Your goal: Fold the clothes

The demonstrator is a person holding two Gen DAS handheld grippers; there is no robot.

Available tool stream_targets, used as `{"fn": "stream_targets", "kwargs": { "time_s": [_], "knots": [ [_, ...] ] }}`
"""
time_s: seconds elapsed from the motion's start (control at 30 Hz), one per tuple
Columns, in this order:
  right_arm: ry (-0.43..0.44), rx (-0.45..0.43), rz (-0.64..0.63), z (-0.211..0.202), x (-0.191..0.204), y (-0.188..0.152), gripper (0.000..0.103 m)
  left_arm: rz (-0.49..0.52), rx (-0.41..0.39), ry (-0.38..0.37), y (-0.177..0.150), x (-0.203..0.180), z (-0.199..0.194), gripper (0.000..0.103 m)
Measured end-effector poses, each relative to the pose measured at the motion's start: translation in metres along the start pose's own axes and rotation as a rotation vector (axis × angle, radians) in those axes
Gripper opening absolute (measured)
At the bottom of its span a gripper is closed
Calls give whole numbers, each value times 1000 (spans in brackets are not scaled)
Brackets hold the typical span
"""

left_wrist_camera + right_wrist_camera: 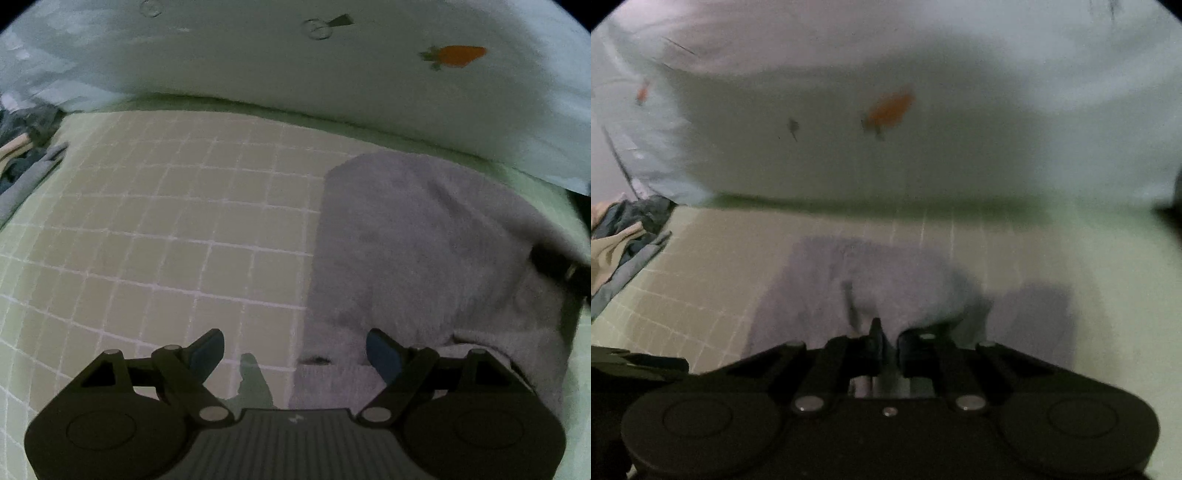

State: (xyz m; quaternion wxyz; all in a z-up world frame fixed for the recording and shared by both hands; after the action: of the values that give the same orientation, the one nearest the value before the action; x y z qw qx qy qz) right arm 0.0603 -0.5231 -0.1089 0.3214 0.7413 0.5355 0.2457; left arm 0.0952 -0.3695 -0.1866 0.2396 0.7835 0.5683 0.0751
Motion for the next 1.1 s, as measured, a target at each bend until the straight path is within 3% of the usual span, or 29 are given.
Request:
{"fn": "stream_targets", "kwargs": {
  "time_s": [0.17, 0.27, 0.33, 0.37, 0.4, 0.47, 0.5, 0.57, 0.87, 1.03, 1.1],
  "knots": [
    [-50, -109, 19, -45, -35, 14, 8, 74, -12, -99, -3, -29, -14, 86],
    [-124, -35, 76, -38, -76, -14, 12, 112, -7, -129, -4, -39, -11, 89],
    [-176, 78, 126, -24, -102, -40, 49, 136, -2, -146, -3, -45, -7, 89],
    [-200, 151, 170, -16, -114, -57, 52, 148, 0, -154, -3, -47, -6, 89],
    [-204, 171, 211, -14, -122, -65, 52, 156, 3, -161, -3, -49, -3, 89],
    [-185, 156, 321, -16, -133, -74, 69, 156, 12, -171, 1, -49, 2, 90],
    [-170, 141, 370, -17, -135, -75, 83, 153, 19, -174, 3, -48, 6, 90],
    [-129, 118, 428, -15, -134, -75, 85, 140, 38, -181, 4, -48, 15, 90],
    [-51, 197, 429, 27, -113, -87, 89, 102, 89, -238, 9, -53, 45, 90],
    [-53, 186, 402, 41, -103, -79, 95, 28, 112, -328, 14, -55, 54, 88],
    [-53, 186, 392, 45, -99, -74, 98, -6, 122, -400, 17, -58, 55, 81]
  ]
}}
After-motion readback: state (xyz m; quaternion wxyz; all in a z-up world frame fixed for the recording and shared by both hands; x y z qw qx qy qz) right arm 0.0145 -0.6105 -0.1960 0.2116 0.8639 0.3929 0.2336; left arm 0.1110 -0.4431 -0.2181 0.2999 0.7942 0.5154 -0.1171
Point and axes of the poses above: each gripper's, at about its wrist camera, not at the fingertips, and z roughly the way its jaws point, x to its left, y to its top, the point moved 8 cm from there along z, roughly the way its jaws point, and after that the axes turned 7 degrees about -z, right-handed, at the moved point
